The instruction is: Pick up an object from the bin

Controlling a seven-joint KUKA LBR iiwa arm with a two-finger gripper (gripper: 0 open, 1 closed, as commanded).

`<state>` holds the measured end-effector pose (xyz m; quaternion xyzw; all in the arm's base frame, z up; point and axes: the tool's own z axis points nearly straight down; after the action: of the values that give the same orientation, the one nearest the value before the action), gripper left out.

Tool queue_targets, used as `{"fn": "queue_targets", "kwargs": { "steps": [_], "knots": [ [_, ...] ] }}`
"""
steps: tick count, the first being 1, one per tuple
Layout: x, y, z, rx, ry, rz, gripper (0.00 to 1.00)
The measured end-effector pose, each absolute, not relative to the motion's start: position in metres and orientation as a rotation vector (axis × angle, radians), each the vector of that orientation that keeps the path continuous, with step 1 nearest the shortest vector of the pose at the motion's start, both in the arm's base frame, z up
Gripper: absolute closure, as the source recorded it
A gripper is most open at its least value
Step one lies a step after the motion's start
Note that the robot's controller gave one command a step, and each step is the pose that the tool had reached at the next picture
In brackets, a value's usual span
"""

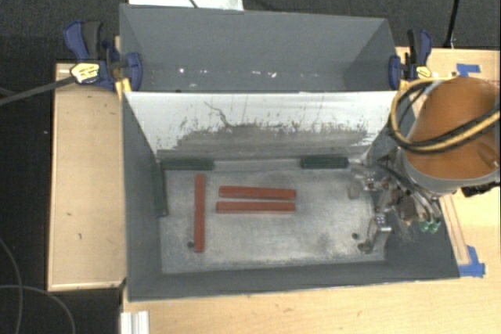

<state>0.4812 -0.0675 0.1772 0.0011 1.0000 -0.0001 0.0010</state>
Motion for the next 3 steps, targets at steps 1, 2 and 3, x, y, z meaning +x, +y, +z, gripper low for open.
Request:
{"fn": "queue_targets", "kwargs": {
  "steps": [1,2,3],
  "knots": [
    [0.486,-0.001,0.131,-0.141,3.134,0.0,0.0],
    [0.492,0.074,0.139,-0.345,3.12,0.003,0.0],
    [0.557,0.081,0.137,-0.39,3.113,0.001,0.0]
  ]
}}
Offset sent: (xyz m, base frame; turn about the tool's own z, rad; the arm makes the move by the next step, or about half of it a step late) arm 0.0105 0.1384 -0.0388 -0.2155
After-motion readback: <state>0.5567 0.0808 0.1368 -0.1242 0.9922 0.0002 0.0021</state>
